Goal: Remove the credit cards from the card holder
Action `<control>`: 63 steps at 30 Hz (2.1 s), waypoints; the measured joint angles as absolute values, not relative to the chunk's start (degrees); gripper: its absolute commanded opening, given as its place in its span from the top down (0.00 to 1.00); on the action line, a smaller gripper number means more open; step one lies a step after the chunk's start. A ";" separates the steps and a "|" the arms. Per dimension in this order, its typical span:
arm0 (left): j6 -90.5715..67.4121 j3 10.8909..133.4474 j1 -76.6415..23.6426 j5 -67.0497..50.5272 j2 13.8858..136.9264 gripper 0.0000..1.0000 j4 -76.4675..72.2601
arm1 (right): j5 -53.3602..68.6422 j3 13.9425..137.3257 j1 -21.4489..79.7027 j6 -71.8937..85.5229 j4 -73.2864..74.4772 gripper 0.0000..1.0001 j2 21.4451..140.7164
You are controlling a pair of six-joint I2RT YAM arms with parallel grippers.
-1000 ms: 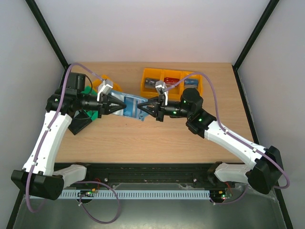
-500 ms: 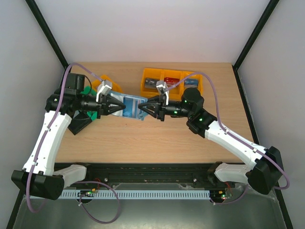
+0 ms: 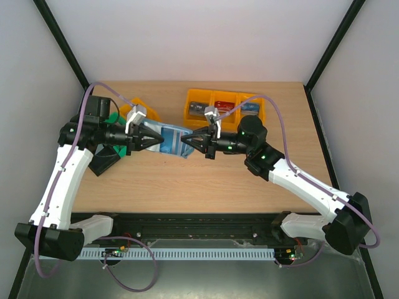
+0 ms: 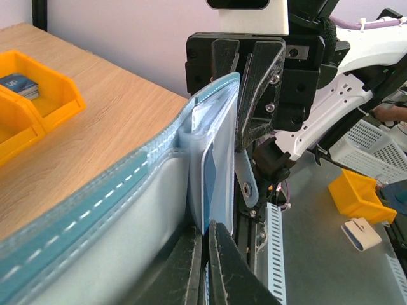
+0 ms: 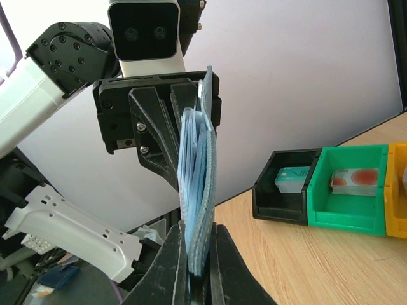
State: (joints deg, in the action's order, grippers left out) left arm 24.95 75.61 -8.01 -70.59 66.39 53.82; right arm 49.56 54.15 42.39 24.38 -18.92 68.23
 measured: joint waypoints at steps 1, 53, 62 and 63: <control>25.23 75.79 -8.03 -70.59 66.39 0.98 54.15 | 49.60 54.15 42.39 24.21 -18.85 0.98 68.18; 25.56 74.35 -7.75 -71.90 66.54 0.85 52.71 | 53.93 54.15 41.52 27.03 -20.80 0.98 68.69; 25.80 74.22 -8.78 -71.88 66.59 0.86 52.60 | 53.91 54.15 41.52 27.03 -20.80 0.98 68.69; 25.80 74.22 -8.91 -71.85 66.61 0.89 52.60 | 53.93 54.15 41.52 27.05 -20.80 0.98 68.69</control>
State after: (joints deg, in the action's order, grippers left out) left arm 25.80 74.22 -8.91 -71.85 66.61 52.60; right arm 53.93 54.15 41.52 27.05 -20.80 68.69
